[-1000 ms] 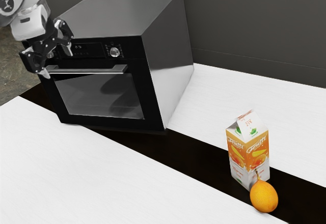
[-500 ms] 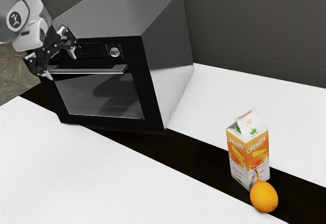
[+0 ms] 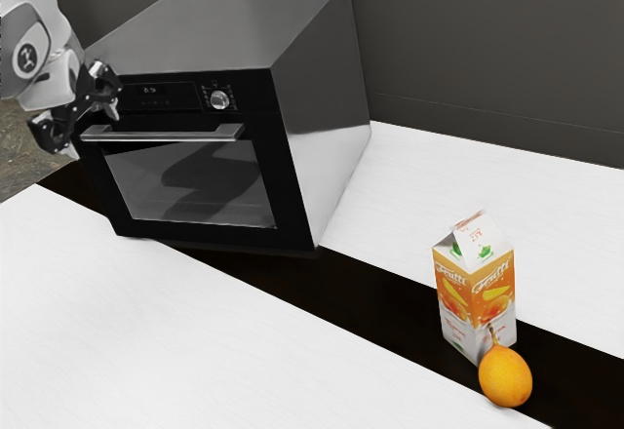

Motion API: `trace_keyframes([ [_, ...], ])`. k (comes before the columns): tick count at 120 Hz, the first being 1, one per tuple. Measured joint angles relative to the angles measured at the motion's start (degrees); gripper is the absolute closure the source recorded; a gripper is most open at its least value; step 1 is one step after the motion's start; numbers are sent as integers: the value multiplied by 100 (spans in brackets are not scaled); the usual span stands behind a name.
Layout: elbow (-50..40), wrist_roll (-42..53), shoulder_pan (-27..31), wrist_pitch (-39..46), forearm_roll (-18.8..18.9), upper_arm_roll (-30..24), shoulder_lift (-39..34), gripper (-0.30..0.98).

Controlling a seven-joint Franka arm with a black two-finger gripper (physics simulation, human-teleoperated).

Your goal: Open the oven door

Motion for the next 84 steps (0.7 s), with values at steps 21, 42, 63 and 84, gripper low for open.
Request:
trace_keyframes([
  [21,-22,-201,-48,15,68,0,131,0],
  [42,-344,-353,-131,108,245,9,35,0],
  [63,-1663,-524,-513,359,819,2,-1150,9],
  [84,-5146,-1120,-1132,137,2645,-1305,-4732,4],
])
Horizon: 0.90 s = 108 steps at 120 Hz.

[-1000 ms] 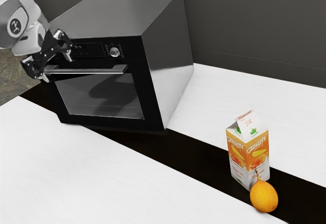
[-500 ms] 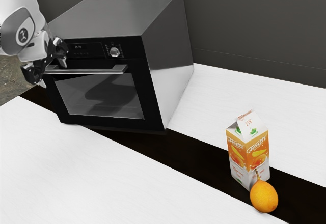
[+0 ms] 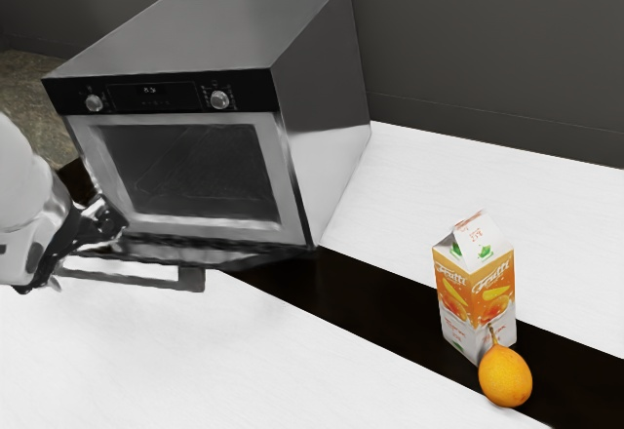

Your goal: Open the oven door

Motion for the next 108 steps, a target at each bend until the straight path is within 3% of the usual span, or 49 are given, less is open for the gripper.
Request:
trace_keyframes([
  [4,445,-118,-16,-337,114,-769,-450,3],
  [9,2036,-243,47,-784,1,-1346,-378,2],
  [14,4020,-377,417,-1186,-512,-1465,642,2],
  [18,5109,-489,737,-1462,-1015,-1520,1607,1],
  [27,6256,-754,1034,-1948,-1834,-1597,3196,1],
  [39,6920,-1101,1239,-2402,-2551,-1578,4315,1],
  [64,6946,-1801,1799,-3076,-3521,-1478,5262,0],
  [89,6874,-2454,1745,-3330,-3703,-1481,5254,0],
  [108,6666,-3048,1265,-3405,-3516,-1225,5082,0],
])
